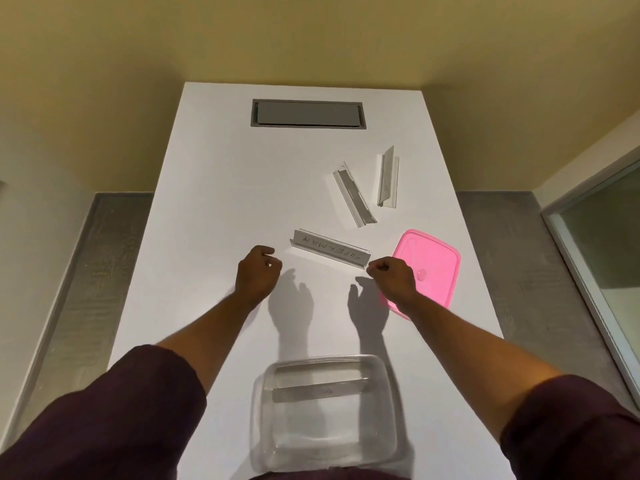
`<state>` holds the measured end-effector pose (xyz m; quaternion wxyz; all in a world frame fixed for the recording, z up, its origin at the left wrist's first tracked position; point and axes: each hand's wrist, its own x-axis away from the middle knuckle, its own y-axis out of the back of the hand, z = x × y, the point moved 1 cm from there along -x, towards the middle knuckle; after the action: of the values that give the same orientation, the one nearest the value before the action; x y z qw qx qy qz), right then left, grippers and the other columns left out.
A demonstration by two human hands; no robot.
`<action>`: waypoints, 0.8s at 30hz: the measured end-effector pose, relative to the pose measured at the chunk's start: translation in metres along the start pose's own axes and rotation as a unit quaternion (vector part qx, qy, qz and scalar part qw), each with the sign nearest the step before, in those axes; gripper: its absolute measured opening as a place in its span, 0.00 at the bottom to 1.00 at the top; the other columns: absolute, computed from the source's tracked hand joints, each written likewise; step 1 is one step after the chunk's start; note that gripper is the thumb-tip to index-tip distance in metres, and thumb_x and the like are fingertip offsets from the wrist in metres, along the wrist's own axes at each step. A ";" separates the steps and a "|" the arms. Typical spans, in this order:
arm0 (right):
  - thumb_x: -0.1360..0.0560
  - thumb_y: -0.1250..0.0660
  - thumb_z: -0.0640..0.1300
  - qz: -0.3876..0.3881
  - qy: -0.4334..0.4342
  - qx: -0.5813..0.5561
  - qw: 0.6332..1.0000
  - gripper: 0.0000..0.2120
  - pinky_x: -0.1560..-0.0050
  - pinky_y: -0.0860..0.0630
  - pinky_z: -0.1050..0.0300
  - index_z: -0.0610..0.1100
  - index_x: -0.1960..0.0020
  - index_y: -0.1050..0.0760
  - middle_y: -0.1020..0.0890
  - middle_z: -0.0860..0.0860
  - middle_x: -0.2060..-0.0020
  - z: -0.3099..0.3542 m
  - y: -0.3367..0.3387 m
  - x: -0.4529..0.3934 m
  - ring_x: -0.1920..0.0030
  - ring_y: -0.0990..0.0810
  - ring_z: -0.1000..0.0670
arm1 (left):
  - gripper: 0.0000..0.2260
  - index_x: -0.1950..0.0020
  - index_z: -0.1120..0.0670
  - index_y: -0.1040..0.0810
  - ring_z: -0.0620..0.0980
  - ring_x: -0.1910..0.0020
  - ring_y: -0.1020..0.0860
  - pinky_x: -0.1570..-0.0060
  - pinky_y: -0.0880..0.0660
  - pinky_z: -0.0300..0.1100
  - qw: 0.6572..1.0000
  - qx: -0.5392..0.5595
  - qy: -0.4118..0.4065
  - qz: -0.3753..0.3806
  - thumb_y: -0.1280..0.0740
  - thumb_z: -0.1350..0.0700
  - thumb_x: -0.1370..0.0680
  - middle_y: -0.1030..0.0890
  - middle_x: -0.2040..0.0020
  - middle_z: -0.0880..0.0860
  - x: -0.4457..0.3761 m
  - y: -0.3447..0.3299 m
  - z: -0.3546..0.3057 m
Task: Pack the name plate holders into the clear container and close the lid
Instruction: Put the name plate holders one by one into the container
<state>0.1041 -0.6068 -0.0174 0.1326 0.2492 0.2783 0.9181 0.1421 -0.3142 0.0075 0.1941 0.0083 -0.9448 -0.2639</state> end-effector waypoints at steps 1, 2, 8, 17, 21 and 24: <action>0.27 0.28 0.47 0.005 -0.018 -0.002 1.000 0.08 0.44 0.20 0.49 0.49 0.49 0.16 0.14 0.53 0.53 -0.001 -0.003 -0.009 0.48 0.17 0.48 | 0.14 0.40 0.54 0.23 0.52 0.51 0.20 0.48 0.23 0.46 1.000 0.020 0.017 0.016 0.32 0.56 0.25 0.17 0.51 0.51 -0.011 -0.006 -0.002; 0.28 0.28 0.48 0.011 -0.040 -0.007 0.999 0.13 0.42 0.21 0.48 0.48 0.44 0.18 0.15 0.53 0.50 -0.004 -0.008 -0.021 0.46 0.18 0.48 | 0.15 0.39 0.54 0.24 0.55 0.50 0.19 0.46 0.21 0.50 0.998 0.039 0.036 0.031 0.31 0.56 0.26 0.18 0.49 0.52 -0.025 -0.014 -0.004; 0.26 0.30 0.44 -0.017 -0.034 -0.010 0.999 0.19 0.48 0.21 0.49 0.46 0.36 0.23 0.19 0.53 0.60 -0.007 -0.029 -0.058 0.51 0.18 0.47 | 0.35 0.24 0.56 0.35 0.58 0.31 0.28 0.36 0.25 0.56 0.991 0.017 0.075 0.112 0.29 0.54 0.30 0.32 0.26 0.57 -0.081 -0.055 -0.016; 0.23 0.31 0.40 -0.084 0.060 0.068 0.992 0.05 0.56 0.32 0.58 0.46 0.51 0.17 0.15 0.51 0.56 -0.015 -0.038 -0.071 0.54 0.20 0.50 | 0.31 0.30 0.48 0.33 0.61 0.38 0.23 0.38 0.23 0.58 0.986 0.034 0.090 0.133 0.36 0.53 0.34 0.26 0.33 0.55 -0.109 -0.084 -0.003; 0.23 0.32 0.40 -0.080 0.073 0.073 0.991 0.06 0.56 0.33 0.57 0.49 0.53 0.18 0.17 0.54 0.56 -0.008 -0.035 -0.056 0.55 0.22 0.54 | 0.35 0.21 0.52 0.43 0.57 0.28 0.31 0.30 0.31 0.56 0.993 0.037 0.070 0.088 0.33 0.56 0.26 0.35 0.24 0.55 -0.087 -0.077 -0.009; 0.23 0.31 0.41 -0.069 0.067 0.025 0.995 0.05 0.58 0.28 0.56 0.51 0.54 0.19 0.16 0.55 0.57 -0.005 -0.031 -0.034 0.57 0.20 0.53 | 0.33 0.21 0.56 0.43 0.56 0.27 0.32 0.28 0.33 0.52 0.991 0.066 0.104 0.041 0.32 0.56 0.23 0.34 0.24 0.57 -0.062 -0.069 -0.010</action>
<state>0.1332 -0.5965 -0.0517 0.1709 0.1703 0.3258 0.9141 0.1969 -0.3712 -0.0413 0.3014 0.0094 -0.9342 -0.1907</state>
